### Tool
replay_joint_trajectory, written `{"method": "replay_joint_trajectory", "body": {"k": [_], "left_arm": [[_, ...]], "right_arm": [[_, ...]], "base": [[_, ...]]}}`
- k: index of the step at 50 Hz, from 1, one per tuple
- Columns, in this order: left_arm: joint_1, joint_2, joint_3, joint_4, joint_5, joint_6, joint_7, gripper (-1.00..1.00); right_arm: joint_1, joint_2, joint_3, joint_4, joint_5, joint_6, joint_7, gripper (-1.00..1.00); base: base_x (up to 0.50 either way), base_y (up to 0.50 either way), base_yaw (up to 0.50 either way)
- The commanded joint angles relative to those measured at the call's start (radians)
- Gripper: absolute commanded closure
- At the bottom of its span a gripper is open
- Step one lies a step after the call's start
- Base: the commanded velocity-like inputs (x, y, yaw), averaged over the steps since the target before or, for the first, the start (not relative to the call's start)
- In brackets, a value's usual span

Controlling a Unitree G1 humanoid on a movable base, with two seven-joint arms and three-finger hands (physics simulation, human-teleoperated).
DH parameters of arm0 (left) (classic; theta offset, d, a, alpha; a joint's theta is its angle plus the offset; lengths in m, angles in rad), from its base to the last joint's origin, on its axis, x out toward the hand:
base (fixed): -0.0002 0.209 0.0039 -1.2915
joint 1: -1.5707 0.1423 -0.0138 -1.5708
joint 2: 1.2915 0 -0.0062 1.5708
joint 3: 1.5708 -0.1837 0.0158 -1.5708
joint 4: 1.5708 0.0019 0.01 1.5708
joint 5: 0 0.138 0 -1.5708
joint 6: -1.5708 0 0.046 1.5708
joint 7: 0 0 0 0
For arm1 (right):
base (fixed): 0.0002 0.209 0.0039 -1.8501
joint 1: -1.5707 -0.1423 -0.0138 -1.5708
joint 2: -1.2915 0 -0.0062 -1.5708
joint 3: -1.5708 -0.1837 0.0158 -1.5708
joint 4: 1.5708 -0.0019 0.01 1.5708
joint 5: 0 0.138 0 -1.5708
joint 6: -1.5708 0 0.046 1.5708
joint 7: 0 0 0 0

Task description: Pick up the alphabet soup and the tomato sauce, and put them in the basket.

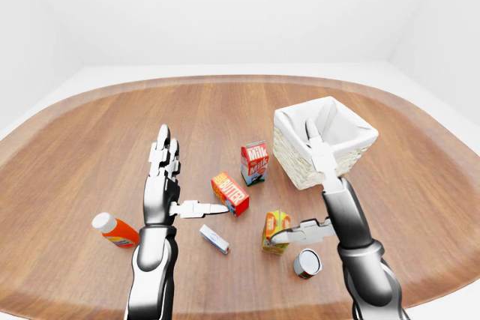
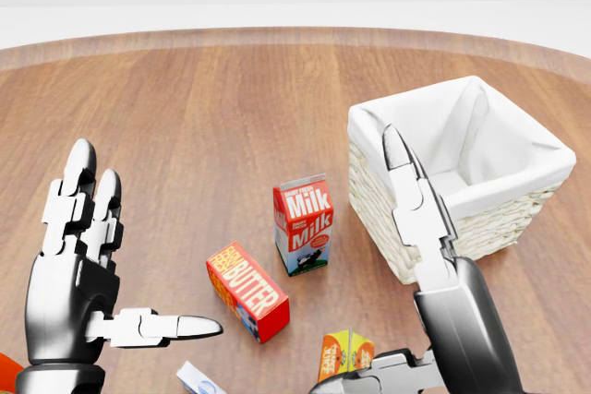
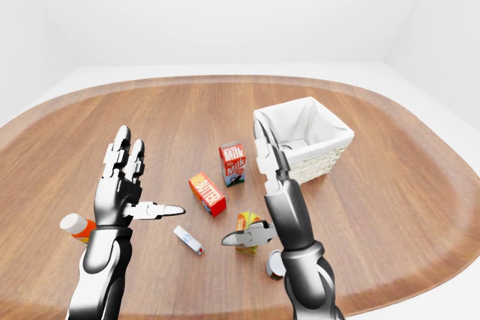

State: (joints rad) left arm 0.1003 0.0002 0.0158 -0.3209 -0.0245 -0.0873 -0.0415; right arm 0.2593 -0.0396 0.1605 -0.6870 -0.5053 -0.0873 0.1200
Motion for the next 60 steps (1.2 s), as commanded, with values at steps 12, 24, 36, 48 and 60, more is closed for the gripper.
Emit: {"method": "replay_joint_trajectory", "body": {"k": [12, 24, 36, 48, 60], "left_arm": [[-0.008, 0.001, 0.007, -0.008, 0.01, 0.0, 0.019, -1.0], [-0.007, 0.001, 0.007, -0.004, 0.011, 0.0, 0.02, -1.0], [-0.006, 0.001, 0.005, -0.011, 0.011, 0.0, 0.02, -1.0], [-0.003, 0.001, 0.008, -0.013, 0.009, 0.0, 0.018, -1.0], [0.0, 0.0, 0.006, -0.019, 0.01, 0.0, 0.018, -1.0]], "right_arm": [[0.107, -0.032, 0.023, 0.037, 0.069, 0.0, -0.07, -1.0], [0.182, -0.044, 0.017, 0.015, 0.049, 0.0, -0.081, -1.0], [0.224, -0.057, 0.04, 0.026, 0.016, 0.0, -0.102, -1.0], [0.28, -0.08, 0.052, 0.015, -0.004, 0.0, -0.127, -1.0], [0.314, -0.098, 0.061, 0.052, -0.009, 0.0, -0.155, -1.0]], "base": [[0.0, 0.0, 0.0], [0.0, 0.0, 0.0], [0.0, 0.0, 0.0], [0.0, 0.0, 0.0], [0.0, 0.0, 0.0]]}}
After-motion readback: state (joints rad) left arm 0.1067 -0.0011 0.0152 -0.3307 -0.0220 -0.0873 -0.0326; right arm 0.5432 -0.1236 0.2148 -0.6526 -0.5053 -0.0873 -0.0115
